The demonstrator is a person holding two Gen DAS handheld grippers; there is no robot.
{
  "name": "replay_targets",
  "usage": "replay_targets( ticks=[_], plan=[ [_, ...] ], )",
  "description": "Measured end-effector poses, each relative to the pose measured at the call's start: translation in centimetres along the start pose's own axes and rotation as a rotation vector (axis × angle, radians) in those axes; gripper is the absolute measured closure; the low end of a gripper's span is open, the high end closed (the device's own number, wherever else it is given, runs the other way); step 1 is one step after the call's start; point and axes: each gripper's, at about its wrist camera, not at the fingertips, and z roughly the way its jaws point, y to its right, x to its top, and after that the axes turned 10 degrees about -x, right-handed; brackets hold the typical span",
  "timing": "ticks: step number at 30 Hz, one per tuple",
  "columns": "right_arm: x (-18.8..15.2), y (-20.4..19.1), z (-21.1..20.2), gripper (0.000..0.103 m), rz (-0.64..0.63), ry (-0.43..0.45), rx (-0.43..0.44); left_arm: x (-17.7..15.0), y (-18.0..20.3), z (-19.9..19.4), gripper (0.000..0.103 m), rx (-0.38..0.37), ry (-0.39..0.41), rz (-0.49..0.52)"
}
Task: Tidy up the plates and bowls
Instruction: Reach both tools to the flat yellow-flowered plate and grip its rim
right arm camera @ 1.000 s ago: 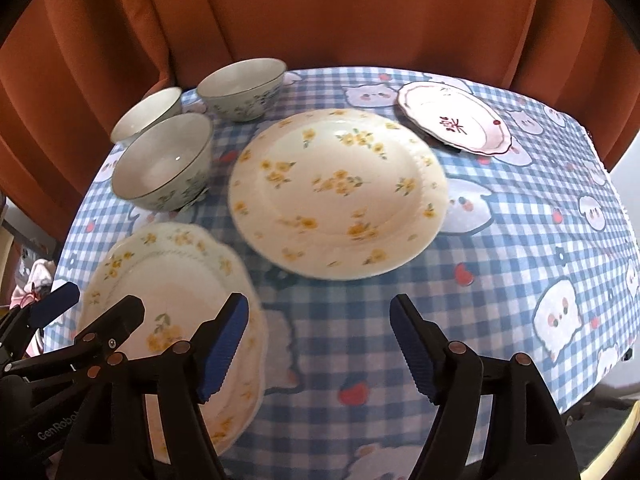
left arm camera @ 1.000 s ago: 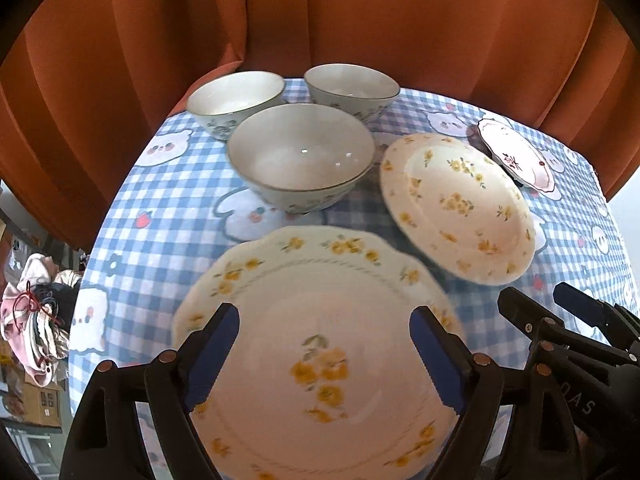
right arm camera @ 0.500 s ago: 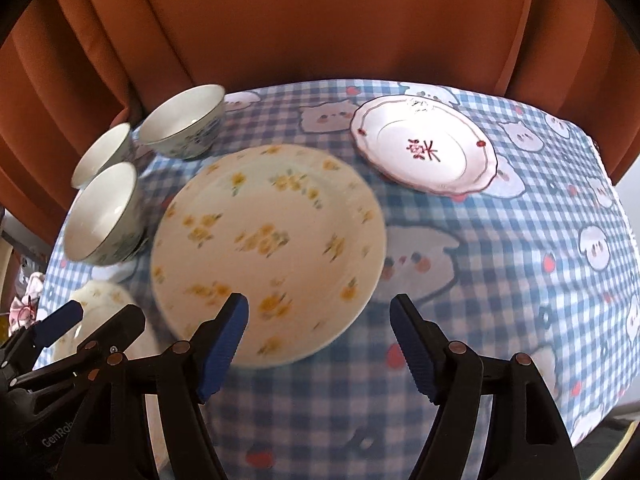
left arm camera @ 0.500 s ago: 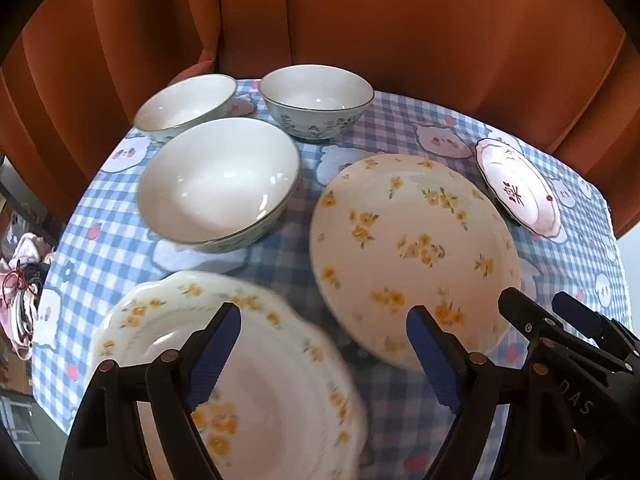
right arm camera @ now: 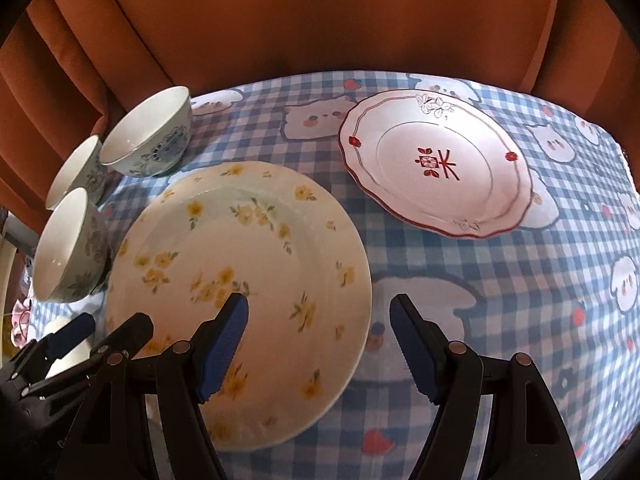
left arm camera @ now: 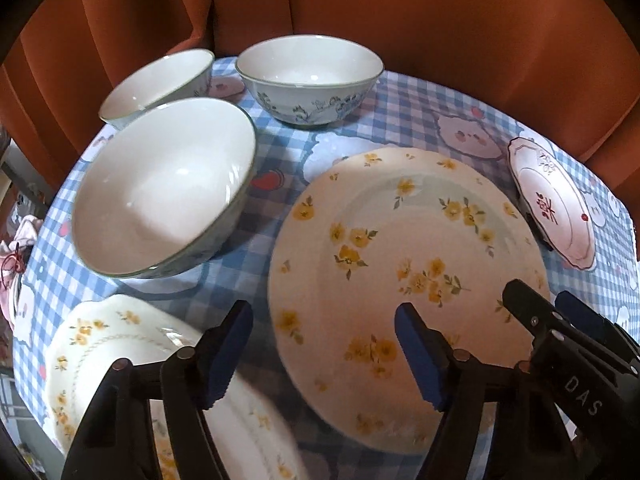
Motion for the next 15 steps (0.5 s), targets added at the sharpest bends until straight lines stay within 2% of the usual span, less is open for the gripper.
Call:
replay_targets(
  ticks=[5, 11, 15],
  plan=[
    [0.9, 0.2, 1.8, 0.029, -0.008, -0.008, 0.004, 0.2, 0.2, 1.8, 0.033, -0.004, -0.039, -0.015],
    [1.4, -0.1, 3.3, 0.043, -0.028, -0.029, 0.02, 0.5, 0.5, 2.8, 0.031, 0.011, -0.047, -0.009],
    [1.4, -0.3, 3.7, 0.044, -0.032, -0.027, 0.002, 0.4, 0.8, 2.8, 0.031, 0.02, -0.052, 0.011]
  ],
)
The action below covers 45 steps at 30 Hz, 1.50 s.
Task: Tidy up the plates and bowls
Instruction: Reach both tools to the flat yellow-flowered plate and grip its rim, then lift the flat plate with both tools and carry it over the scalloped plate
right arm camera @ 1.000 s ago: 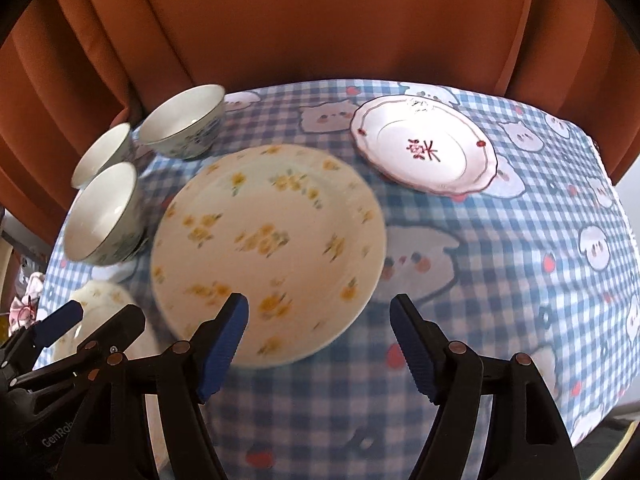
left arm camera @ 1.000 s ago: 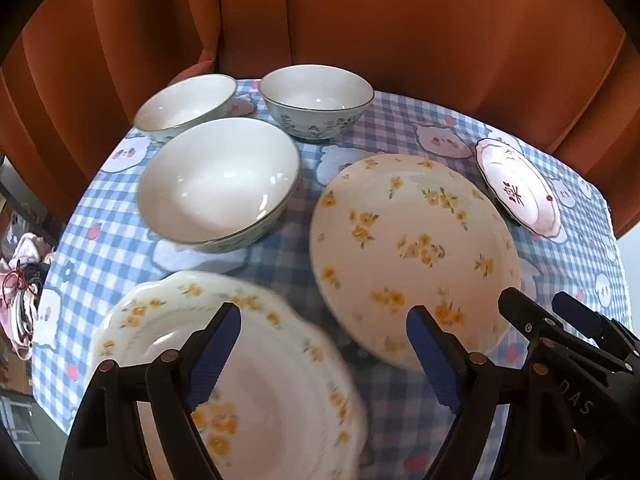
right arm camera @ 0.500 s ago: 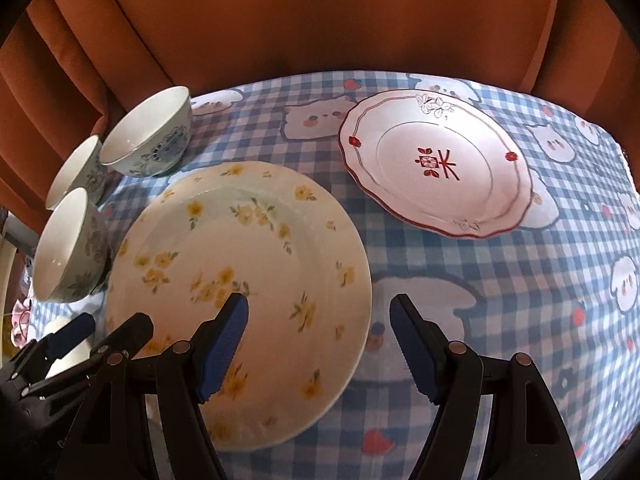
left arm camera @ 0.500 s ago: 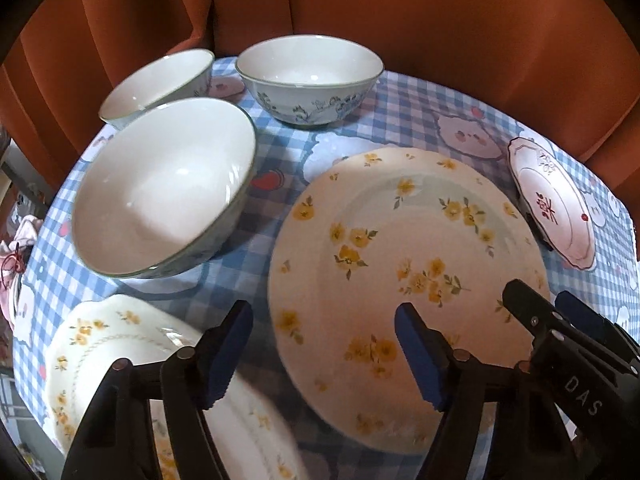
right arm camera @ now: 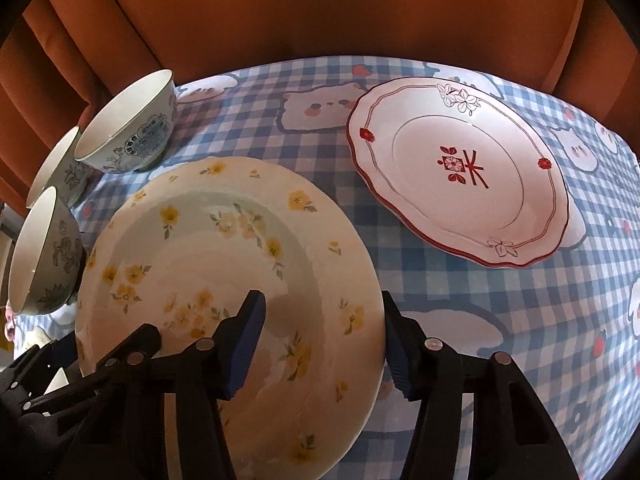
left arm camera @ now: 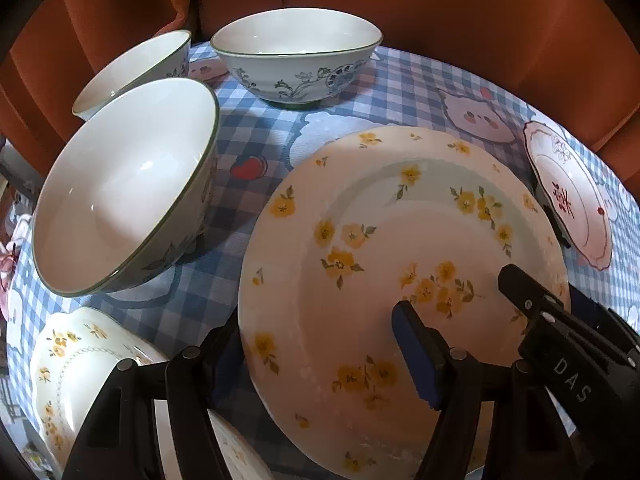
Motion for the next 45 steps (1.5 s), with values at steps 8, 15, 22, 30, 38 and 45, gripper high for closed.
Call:
replay_targets(
  ticks=[8, 15, 22, 30, 38, 45],
  plan=[
    [-1.5, 1.4, -0.6, 0.046, 0.028, -0.03, -0.039, -1.9, 2.4, 0.2, 0.031, -0.027, -0.061, 0.072],
    [-5.0, 4.2, -2.2, 0.046, 0.088, -0.082, -0.084, -5.3, 5.1, -0.4, 0.031, -0.064, -0.116, 0.161],
    [-8.1, 6.3, -3.6, 0.046, 0.124, -0.118, -0.117, -7.4, 6.5, -0.6, 0.03, -0.078, -0.143, 0.208],
    [-7.4, 6.3, -3.1, 0.04, 0.095, -0.095, -0.104, -7.0, 7.3, -0.1, 0.027, -0.035, -0.095, 0.193],
    [-5.6, 6.7, -2.1, 0.04, 0.082, -0.104, -0.062, -5.9, 7.5, 0.6, 0.03, -0.016, -0.08, 0.141],
    [-5.9, 7.3, -2.9, 0.04, 0.057, -0.104, -0.065, -6.7, 8.6, -0.4, 0.03, -0.007, -0.07, 0.147]
  ],
)
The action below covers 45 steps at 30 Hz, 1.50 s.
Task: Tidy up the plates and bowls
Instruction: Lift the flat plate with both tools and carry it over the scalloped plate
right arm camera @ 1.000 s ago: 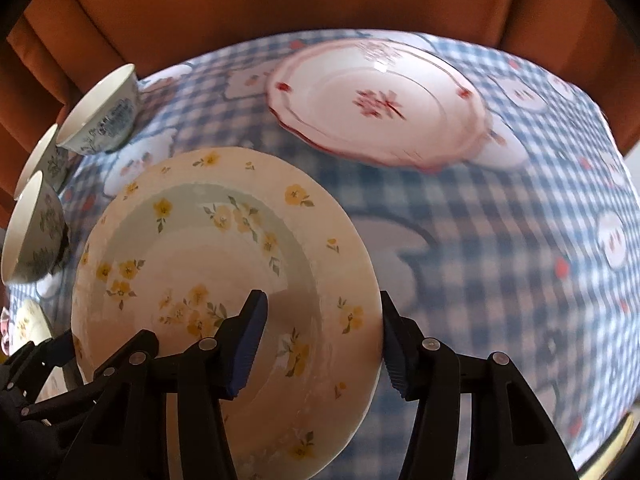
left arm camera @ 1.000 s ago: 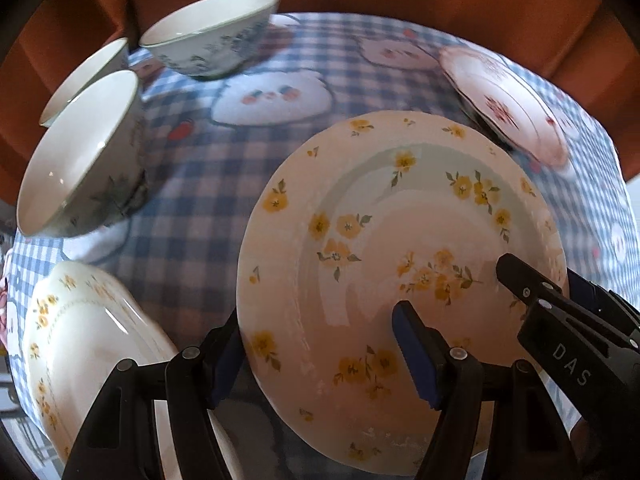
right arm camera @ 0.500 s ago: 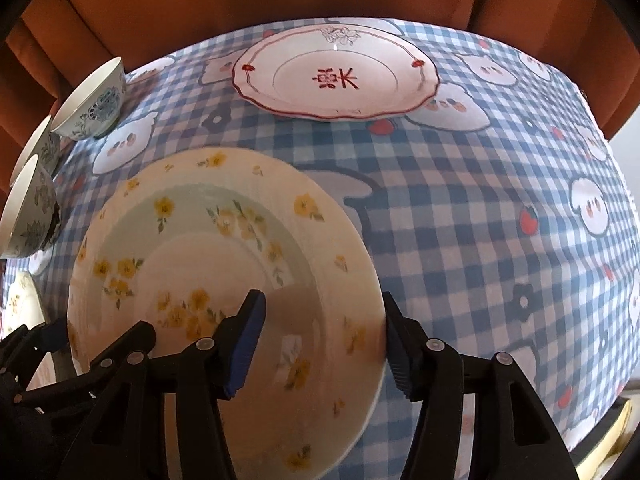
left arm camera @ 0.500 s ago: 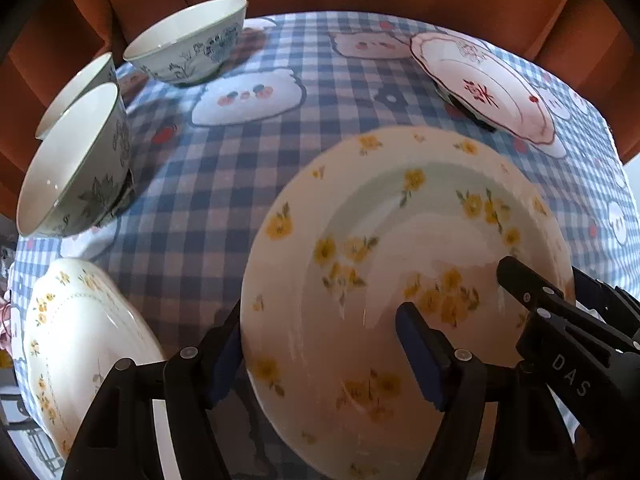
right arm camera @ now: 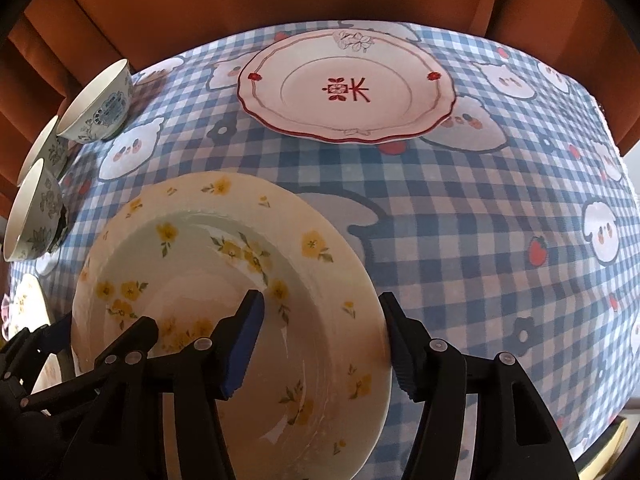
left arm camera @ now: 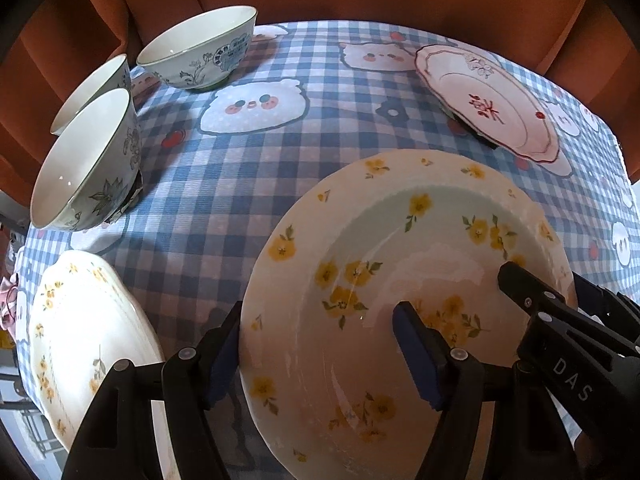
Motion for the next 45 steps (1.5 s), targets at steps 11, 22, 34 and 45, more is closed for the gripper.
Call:
replay_targets(
  ticks=[11, 22, 34, 45],
  plan=[
    [-1.5, 0.6, -3.6, 0.04, 0.014, 0.041, -0.007, -2.0, -0.4, -3.7, 0.03, -0.012, 0.051, -0.002],
    [-3.6, -2.6, -8.6, 0.04, 0.031, 0.096, -0.033, -4.0, -4.1, -7.8, 0.03, -0.048, 0.11, -0.009],
    [-5.7, -8.0, -12.3, 0.04, 0.033, 0.144, -0.054, -6.4, -9.8, -10.5, 0.03, -0.074, 0.154, -0.017],
    [-7.9, -13.9, -12.6, 0.04, 0.021, 0.131, -0.056, -8.0, -15.3, -10.6, 0.03, -0.069, 0.131, -0.042]
  ],
)
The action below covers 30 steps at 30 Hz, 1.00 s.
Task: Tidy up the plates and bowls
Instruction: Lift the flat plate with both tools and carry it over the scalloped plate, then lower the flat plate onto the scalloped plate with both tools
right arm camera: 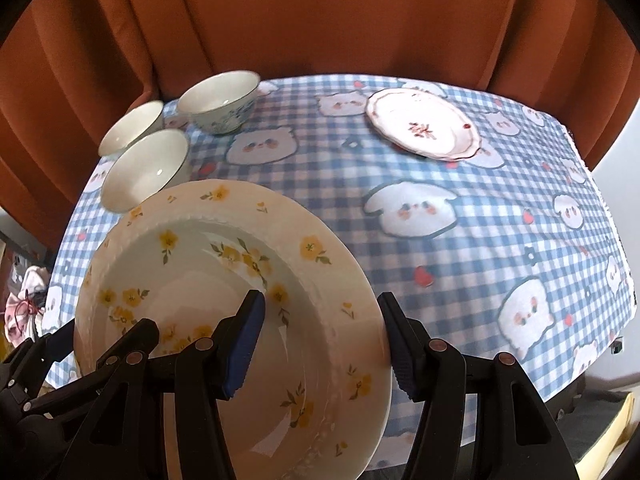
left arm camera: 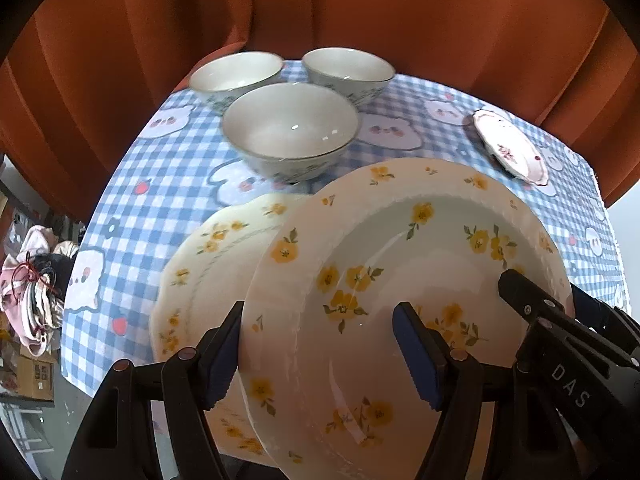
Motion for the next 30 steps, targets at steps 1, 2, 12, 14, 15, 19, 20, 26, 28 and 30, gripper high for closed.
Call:
replay_targets(
  ticks=[1, 2, 12, 14, 15, 19, 20, 26, 28, 30],
  plan=[
    [-0.2, -0.5, 0.1, 0.04, 0.001, -0.006, 0.002, -0.1, -0.5, 0.1, 0.03, 0.0, -0.004, -0.003],
    [-0.3, -0.8, 0.1, 0.04, 0.001, -0.011, 0.003, -0.2, -0.8, 0.1, 0.03, 0.0, -0.008, -0.006],
    [-1.3, -4.5, 2.0, 0.04, -0.036, -0.078, -0.012, -1.0, -4.2, 2.1, 0.03, -0.006, -0.074, -0.037],
    [-1.4, -5.0, 2.5, 0.04, -0.045, -0.093, -0.015, -1.1, -4.7, 2.5, 0.03, -0.006, -0.086, -0.043],
    [-1.4, -5.2, 2.8, 0.04, -0.048, -0.099, -0.016, -1.1, -4.9, 2.7, 0.03, -0.007, -0.092, -0.046],
    [-1.3, -6.0, 3.5, 0.04, -0.064, -0.115, -0.025, -1.3, -5.6, 3.3, 0.03, -0.009, -0.105, -0.057],
    [-1.2, -6.2, 3.6, 0.041, -0.07, -0.116, -0.028, -1.2, -5.7, 3.5, 0.03, -0.008, -0.107, -0.058],
    [-0.9, -7.0, 4.5, 0.041, -0.092, -0.138, -0.034, -0.9, -6.4, 4.4, 0.03, 0.011, -0.119, -0.06],
    [-0.8, -7.1, 4.8, 0.042, -0.1, -0.143, -0.033, -0.9, -6.4, 4.6, 0.03, 0.026, -0.117, -0.046],
    [-0.7, -7.2, 5.0, 0.042, -0.104, -0.148, -0.033, -0.7, -6.4, 4.7, 0.03, 0.031, -0.112, -0.042]
  ],
)
